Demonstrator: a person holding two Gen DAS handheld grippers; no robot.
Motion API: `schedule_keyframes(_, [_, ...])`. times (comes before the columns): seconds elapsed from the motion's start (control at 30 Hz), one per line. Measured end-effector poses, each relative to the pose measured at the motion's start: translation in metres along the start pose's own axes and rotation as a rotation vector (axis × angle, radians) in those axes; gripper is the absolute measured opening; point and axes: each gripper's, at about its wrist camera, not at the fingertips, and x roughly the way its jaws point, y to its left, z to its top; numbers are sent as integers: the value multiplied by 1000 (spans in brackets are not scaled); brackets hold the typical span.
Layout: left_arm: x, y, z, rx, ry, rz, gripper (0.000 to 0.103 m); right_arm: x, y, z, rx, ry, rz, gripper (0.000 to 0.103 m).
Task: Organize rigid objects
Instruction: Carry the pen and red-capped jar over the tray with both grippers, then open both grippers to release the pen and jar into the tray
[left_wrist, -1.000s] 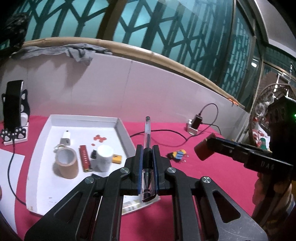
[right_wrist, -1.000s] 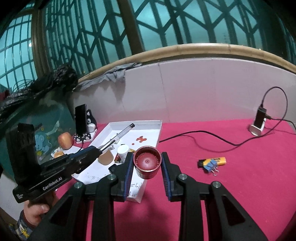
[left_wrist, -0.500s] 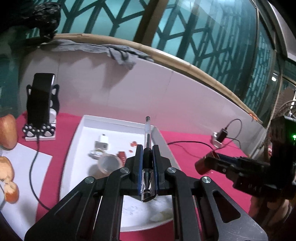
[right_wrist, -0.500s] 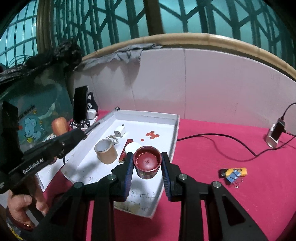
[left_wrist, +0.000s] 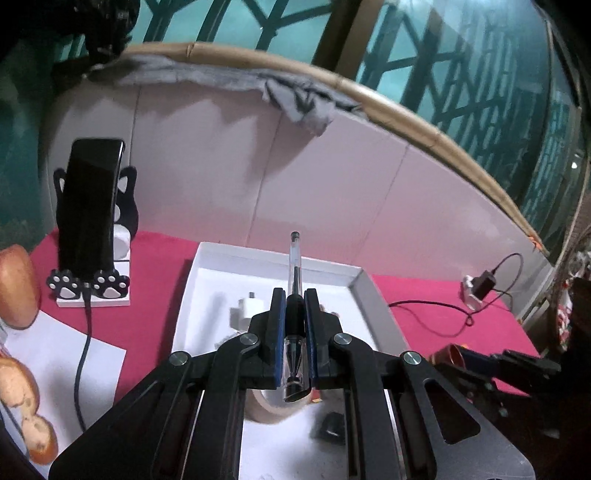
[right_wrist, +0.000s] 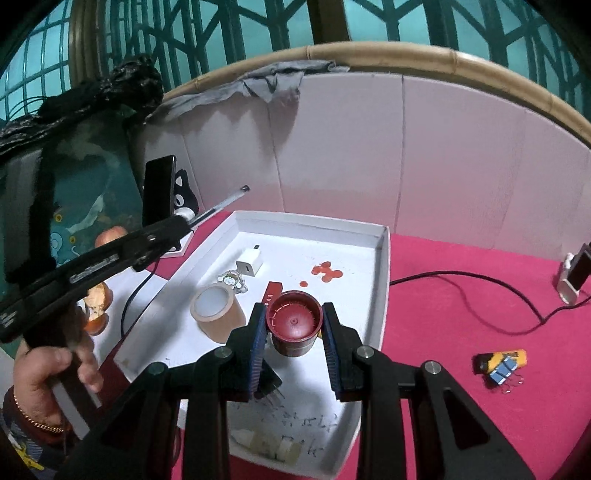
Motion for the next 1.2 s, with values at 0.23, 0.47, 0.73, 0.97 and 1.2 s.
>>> schedule_keyframes(0.23, [28,-1,-7,31,47,46,9,19,0,-12,21,59,20,28])
schedule_keyframes(0.47, [37,-9,-12,82,54,127,9,36,6,-22,17,104,16,28])
schedule_keyframes(0.73, [36,-3,-12,65,57,191,20,36,5,-27,20,91,-1,38])
schedule_keyframes(0.97, [29,-5,-11,67,38,205,81,29,17,-29,-41,52,-39,87])
schedule_keyframes(1.2, [17,-16,-10,94,7,243,82,17,17,-36,-52,23,-58,94])
